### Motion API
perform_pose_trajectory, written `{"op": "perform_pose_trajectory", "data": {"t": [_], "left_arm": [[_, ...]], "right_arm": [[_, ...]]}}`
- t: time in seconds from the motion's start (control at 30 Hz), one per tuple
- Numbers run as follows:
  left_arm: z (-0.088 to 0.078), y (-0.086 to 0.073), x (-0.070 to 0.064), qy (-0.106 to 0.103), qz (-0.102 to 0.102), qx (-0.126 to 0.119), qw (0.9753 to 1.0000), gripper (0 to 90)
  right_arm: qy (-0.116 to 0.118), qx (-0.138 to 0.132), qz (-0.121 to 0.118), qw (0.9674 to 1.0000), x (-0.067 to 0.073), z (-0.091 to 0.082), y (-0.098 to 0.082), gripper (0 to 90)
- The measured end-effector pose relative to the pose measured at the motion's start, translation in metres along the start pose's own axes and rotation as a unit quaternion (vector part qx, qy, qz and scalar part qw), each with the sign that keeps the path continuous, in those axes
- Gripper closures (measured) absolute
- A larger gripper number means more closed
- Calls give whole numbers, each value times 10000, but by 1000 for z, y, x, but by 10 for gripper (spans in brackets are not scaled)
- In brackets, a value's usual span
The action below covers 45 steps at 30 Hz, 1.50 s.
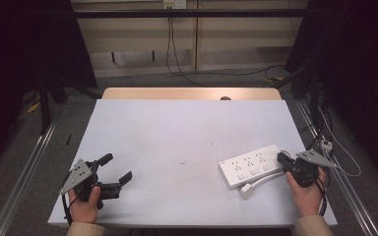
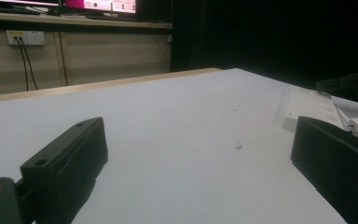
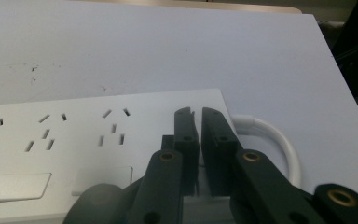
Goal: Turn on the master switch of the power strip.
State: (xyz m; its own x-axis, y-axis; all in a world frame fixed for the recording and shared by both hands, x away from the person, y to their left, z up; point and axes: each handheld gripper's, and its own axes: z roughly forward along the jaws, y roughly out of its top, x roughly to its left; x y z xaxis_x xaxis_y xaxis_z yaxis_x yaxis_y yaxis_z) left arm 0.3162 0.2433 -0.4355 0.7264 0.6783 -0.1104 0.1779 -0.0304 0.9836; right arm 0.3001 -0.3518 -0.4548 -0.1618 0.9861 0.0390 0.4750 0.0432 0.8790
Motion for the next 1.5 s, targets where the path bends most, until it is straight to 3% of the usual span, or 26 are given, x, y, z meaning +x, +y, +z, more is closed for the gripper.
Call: {"op": "perform_pose_trajectory", "data": {"t": [0.27, 0.73, 1.13, 1.5], "left_arm": [[0, 0, 0, -1, -15, -1, 10000, 35], [1, 0, 0, -16, -9, -3, 10000, 35], [-1, 0, 1, -11, -15, 5, 10000, 35], [-4, 0, 0, 1, -11, -1, 10000, 35]], "right_arm": [[14, -59, 57, 10000, -1, -2, 2, 833], [8, -116, 119, 9999, 0, -3, 4, 683], [-3, -69, 161, 9998, 1, -2, 6, 380], [159, -198, 104, 9996, 7, -1, 8, 248]]}}
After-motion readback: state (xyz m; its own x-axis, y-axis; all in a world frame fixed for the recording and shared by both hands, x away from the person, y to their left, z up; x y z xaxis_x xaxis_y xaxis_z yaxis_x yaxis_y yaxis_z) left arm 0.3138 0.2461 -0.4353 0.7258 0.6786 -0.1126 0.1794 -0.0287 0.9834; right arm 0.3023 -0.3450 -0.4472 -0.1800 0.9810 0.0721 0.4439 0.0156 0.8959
